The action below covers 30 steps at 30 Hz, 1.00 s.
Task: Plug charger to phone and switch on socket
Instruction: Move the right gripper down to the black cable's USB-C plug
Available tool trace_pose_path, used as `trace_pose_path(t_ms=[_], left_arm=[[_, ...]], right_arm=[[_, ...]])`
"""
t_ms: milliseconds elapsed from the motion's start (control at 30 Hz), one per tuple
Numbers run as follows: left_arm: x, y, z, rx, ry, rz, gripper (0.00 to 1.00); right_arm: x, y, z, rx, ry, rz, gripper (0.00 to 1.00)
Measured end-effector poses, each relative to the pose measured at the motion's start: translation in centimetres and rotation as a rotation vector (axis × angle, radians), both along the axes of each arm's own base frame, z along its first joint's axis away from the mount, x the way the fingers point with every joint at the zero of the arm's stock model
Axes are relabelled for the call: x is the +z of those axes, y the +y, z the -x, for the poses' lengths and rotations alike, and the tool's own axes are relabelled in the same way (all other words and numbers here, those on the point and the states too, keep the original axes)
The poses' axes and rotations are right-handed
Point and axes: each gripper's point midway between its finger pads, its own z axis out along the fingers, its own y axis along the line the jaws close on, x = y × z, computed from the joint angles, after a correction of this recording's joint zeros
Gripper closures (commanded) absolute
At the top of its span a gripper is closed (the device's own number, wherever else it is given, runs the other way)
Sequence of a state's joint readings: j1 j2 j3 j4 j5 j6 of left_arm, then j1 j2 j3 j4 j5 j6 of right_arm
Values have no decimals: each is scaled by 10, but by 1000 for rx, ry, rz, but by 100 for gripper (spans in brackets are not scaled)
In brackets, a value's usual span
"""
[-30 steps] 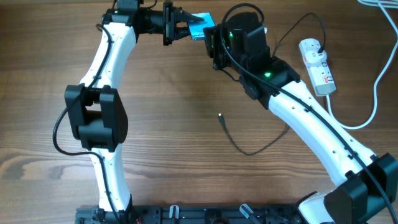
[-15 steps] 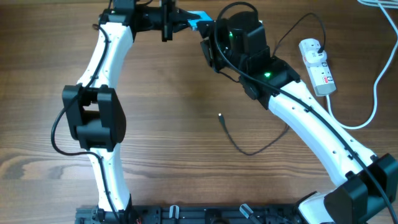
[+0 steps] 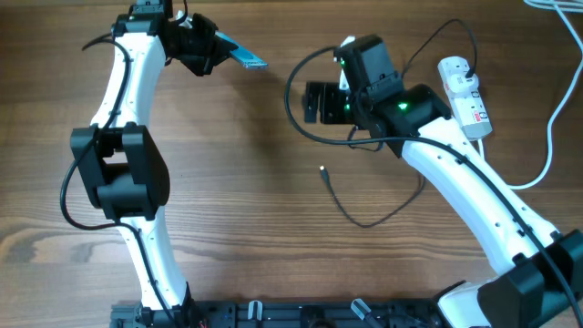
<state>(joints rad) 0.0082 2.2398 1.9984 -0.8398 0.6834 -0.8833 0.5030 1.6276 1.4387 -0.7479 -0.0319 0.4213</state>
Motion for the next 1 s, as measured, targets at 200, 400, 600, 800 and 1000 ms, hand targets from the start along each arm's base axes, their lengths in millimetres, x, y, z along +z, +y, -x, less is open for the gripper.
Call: trace_pose_path(t_ms=[200,400,600,800,1000], left_arm=[[7,-16,3,-258,-224,-66,96],[6,-16,4,-350,-305,-119,96],[5,-19,5,-432,-377,-162,96],[5,-21,6,-447,-386,-167,96],[5,-20,6,-447,-385,-167,96]], right_arm=[[-53,-12,9,68,96,146,0],[-87,-23,29,119,164,214,25],[-126,-36,53,159,231,266,46],[-146,-27,59,200,231,267,54],[-188,10,98,322,353,287,62]])
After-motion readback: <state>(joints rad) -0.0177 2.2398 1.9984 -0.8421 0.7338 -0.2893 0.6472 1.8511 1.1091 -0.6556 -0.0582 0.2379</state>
